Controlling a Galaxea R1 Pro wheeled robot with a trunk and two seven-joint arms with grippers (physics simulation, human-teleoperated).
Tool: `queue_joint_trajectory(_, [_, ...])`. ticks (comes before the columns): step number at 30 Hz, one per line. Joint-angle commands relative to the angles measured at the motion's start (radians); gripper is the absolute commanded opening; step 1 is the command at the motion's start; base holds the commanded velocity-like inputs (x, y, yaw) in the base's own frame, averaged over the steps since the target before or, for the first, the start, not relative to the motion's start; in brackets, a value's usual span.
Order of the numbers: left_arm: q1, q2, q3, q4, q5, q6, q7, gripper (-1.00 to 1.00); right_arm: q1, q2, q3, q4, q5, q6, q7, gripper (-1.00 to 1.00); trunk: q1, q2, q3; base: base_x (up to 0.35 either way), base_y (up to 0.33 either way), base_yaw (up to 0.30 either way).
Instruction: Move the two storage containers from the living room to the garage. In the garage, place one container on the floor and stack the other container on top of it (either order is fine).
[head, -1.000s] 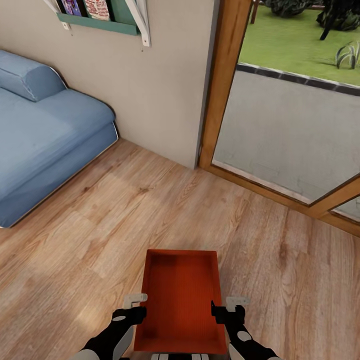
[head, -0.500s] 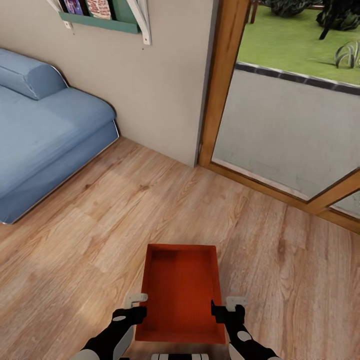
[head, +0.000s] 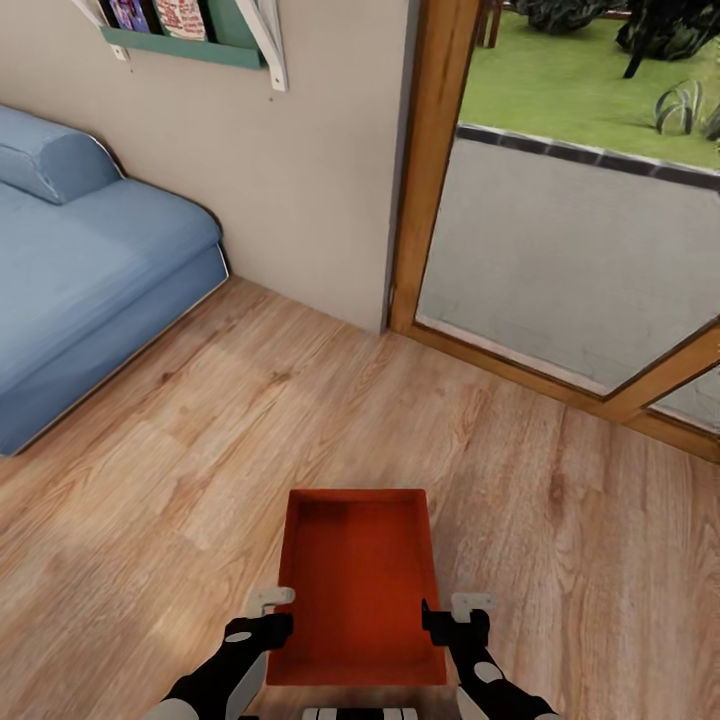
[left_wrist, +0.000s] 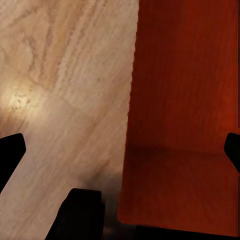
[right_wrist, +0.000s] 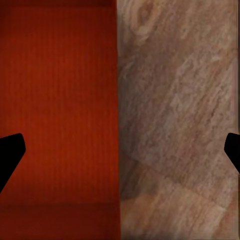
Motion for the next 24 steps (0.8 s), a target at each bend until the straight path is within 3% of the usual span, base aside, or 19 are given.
queue_joint_trajectory(1, [0.000, 0.001, -0.009, -0.002, 0.009, 0.005, 0.007, 1.00, -0.001, 0.000, 0.008, 0.001, -0.008, -0.003, -0.005, 1.00, 0.000, 0.000, 0.000, 0.000, 0.000, -0.108])
queue_joint_trajectory(24, [0.000, 0.000, -0.009, -0.003, 0.010, 0.005, 0.007, 1.00, -0.001, 0.000, 0.008, 0.001, -0.011, -0.003, -0.006, 1.00, 0.000, 0.000, 0.000, 0.000, 0.010, -0.005])
